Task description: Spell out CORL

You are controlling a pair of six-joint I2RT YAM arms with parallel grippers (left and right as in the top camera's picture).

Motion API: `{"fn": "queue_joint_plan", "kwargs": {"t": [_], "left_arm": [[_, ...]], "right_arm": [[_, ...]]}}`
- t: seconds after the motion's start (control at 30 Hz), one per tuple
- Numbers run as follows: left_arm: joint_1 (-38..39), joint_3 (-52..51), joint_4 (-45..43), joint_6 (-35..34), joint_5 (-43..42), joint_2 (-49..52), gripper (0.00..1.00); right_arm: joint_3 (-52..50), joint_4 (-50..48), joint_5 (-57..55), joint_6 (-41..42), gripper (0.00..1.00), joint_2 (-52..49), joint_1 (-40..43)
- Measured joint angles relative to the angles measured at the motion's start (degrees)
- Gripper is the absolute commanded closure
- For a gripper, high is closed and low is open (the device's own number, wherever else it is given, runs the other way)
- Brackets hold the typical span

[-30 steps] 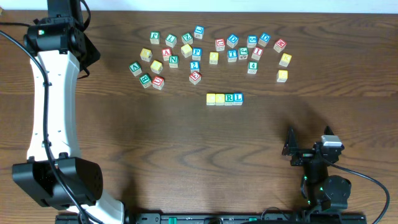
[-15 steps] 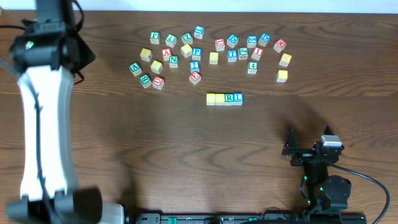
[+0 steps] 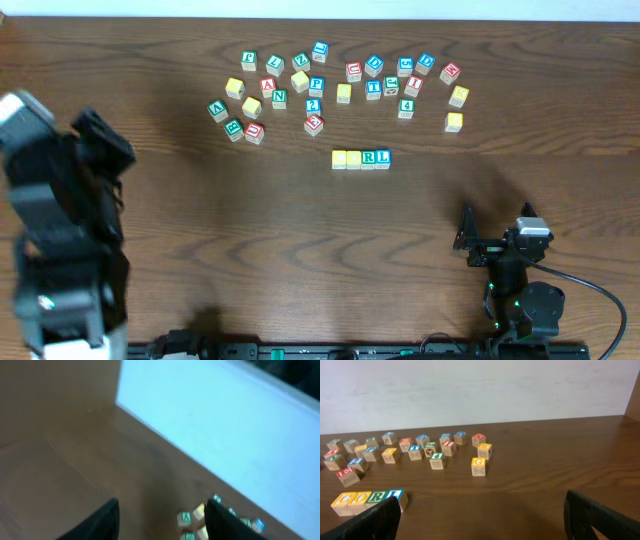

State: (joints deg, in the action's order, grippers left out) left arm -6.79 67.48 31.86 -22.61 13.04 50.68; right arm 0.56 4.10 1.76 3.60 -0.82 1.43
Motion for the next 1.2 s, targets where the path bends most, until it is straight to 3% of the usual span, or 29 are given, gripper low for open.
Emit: {"fn": "queue_joint_plan", "kwargs": {"t": [0.27,0.47,0.5,0.53,0.73,1.2], "left_arm": [[-1.8,-33.5,-22.3,9.1,-8.5,-22.9,0.46],[-2.2,-51.5,-27.3,15.2,-10.4,-39.0,0.46],[-1.9,-52.8,-27.9,16.6,-10.5,-40.5,0.46],[-1.6,-54.0,-27.8,18.0,-10.6,-41.8,0.02],[1.7,-62.4,-28.7,25.2,-11.3,-48.6,0.02],[1.8,-65.8,-29.5,27.2,-11.5,-50.1,0.02]], "right_arm": [[0.0,0.0,0.0,0.0,0.01,0.0,0.0],[0.0,-0.1,0.0,0.0,0.01,0.1,0.0],[0.0,-0.1,0.0,0.0,0.01,0.1,0.0],[0.0,-0.1,0.0,0.0,0.01,0.1,0.0],[-0.1,-0.1,0.0,0.0,0.01,0.1,0.0],[-0.1,-0.1,0.0,0.0,0.01,0.1,0.0]]}}
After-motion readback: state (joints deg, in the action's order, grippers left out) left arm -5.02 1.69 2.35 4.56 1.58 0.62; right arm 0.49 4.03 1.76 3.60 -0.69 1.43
